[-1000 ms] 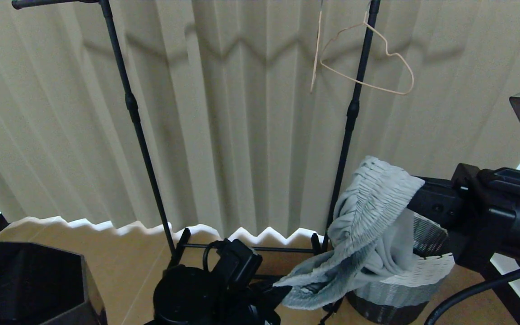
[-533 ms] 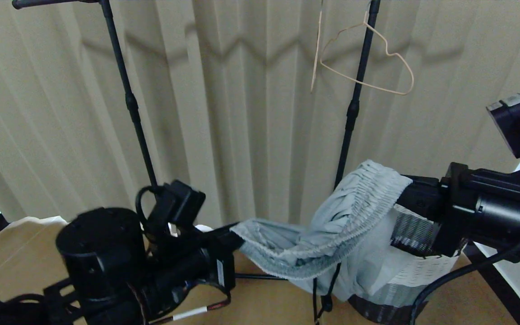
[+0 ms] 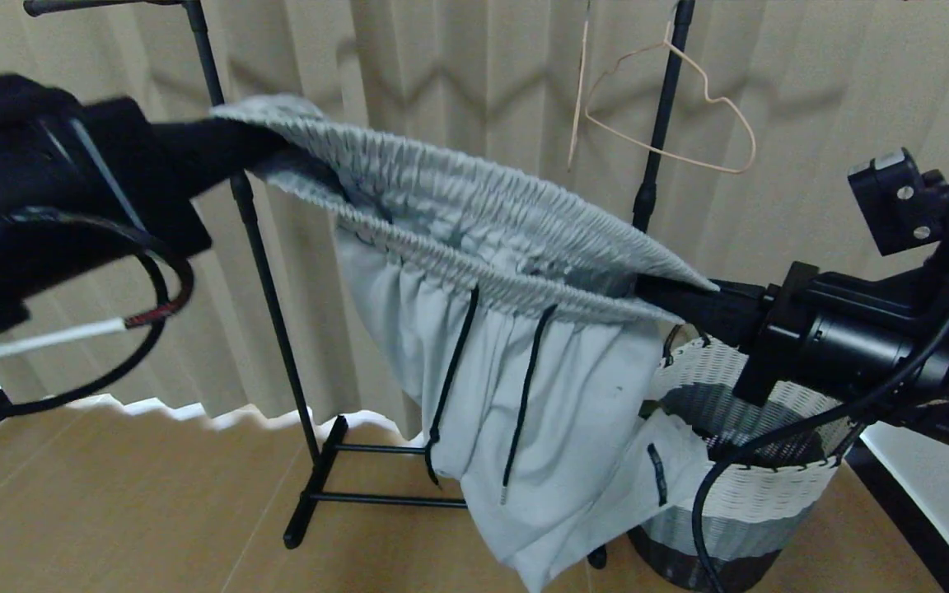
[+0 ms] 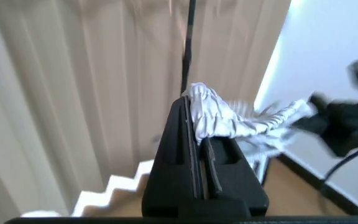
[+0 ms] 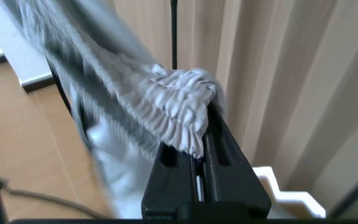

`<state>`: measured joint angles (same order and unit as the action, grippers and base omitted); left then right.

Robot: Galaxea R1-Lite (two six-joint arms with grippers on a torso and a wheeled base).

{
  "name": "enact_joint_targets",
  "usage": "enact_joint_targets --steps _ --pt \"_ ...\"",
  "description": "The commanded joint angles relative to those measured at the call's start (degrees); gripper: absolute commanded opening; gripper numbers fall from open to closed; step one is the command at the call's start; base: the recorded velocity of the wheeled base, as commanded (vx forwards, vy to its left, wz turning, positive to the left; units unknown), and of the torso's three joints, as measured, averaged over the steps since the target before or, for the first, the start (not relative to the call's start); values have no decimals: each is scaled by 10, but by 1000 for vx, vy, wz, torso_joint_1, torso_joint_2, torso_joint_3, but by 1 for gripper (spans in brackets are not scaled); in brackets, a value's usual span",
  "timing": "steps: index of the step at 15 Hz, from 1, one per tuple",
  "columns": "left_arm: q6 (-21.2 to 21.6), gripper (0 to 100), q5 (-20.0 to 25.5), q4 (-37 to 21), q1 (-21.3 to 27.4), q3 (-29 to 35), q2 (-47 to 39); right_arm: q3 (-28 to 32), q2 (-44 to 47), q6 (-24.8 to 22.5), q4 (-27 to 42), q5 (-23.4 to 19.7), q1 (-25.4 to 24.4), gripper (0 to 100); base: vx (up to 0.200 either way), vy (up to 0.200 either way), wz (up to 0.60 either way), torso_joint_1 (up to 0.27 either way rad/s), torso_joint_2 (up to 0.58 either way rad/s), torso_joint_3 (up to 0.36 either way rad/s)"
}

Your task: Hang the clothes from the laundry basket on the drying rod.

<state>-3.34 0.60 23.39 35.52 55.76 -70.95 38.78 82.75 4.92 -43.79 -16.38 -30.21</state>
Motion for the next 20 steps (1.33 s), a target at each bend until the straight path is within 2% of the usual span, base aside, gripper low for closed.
enact_joint_targets --steps 1,3,6,8,9,11,12,14,15,20 --pt "12 0 -1 -13 -2 38 35 7 12 1 -10 1 1 0 0 0 0 0 0 0" --pt "25 0 -1 -19 -3 39 33 14 28 -1 -37 1 15 0 0 0 0 0 0 0" --pt "30 0 -2 -19 -3 -28 10 15 52 -2 -56 1 58 0 0 0 0 0 0 0" --pt "29 0 -5 -19 -3 -64 -32 15 58 -25 -54 1 96 0 0 0 0 0 0 0" --pt "28 0 -8 -19 -3 -72 -52 17 57 -41 -54 2 104 0 0 0 0 0 0 0" --pt "25 0 -8 -19 -3 -51 -83 49 57 -46 -46 3 108 0 0 0 0 0 0 0" --pt "22 0 -9 -19 -3 -23 -94 77 58 -46 -21 3 109 0 0 0 0 0 0 0" --pt "7 0 -9 -21 -4 9 -96 132 51 -44 76 2 109 0 0 0 0 0 0 0" --pt "-1 0 -9 -37 -3 22 -93 179 49 -41 146 0 109 0 0 0 0 0 0 0" --pt "-5 0 -9 -43 0 19 -101 193 63 -39 160 1 109 0 0 0 0 0 0 0"
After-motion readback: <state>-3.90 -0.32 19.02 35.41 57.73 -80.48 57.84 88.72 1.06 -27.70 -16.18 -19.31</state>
